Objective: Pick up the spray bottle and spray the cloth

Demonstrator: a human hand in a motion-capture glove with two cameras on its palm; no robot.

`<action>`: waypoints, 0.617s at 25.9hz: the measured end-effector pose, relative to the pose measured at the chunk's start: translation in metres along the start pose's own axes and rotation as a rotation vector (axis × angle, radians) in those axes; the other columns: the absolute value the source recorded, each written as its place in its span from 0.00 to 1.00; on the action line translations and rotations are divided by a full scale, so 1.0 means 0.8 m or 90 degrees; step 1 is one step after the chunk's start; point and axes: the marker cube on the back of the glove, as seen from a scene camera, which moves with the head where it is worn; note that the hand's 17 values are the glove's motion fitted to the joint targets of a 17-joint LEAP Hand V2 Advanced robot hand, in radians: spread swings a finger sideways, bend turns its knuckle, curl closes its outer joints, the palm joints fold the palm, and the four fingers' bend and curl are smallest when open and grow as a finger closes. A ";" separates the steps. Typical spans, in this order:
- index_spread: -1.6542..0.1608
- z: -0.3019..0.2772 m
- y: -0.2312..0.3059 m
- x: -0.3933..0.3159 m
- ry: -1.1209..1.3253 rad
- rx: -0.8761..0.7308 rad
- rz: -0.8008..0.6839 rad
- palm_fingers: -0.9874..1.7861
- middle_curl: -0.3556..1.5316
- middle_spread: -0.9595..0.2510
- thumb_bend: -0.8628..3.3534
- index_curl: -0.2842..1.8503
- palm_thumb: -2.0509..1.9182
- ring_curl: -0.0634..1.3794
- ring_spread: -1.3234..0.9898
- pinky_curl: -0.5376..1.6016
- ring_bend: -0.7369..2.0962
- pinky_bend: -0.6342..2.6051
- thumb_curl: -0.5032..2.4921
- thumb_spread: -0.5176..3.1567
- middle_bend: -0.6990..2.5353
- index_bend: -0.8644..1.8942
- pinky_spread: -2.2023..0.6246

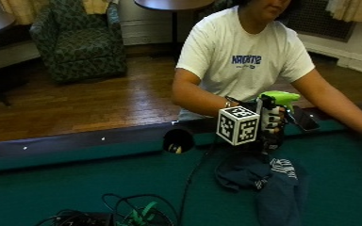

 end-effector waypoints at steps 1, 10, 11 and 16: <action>0.77 0.010 -0.004 0.002 -0.004 -0.013 0.001 0.85 0.48 0.62 0.20 0.41 0.74 0.38 0.47 0.43 0.50 0.32 0.44 0.21 0.42 0.46 0.67; 0.77 0.099 -0.063 0.025 -0.020 -0.091 -0.003 0.85 0.48 0.62 0.20 0.41 0.75 0.38 0.48 0.43 0.50 0.32 0.44 0.21 0.42 0.45 0.67; 0.77 0.107 -0.070 0.027 -0.019 -0.095 -0.005 0.85 0.48 0.62 0.20 0.41 0.75 0.38 0.48 0.43 0.50 0.32 0.44 0.21 0.42 0.45 0.67; 0.76 0.141 -0.112 0.040 -0.017 -0.111 -0.011 0.84 0.48 0.62 0.20 0.41 0.75 0.38 0.48 0.43 0.50 0.32 0.44 0.21 0.42 0.45 0.67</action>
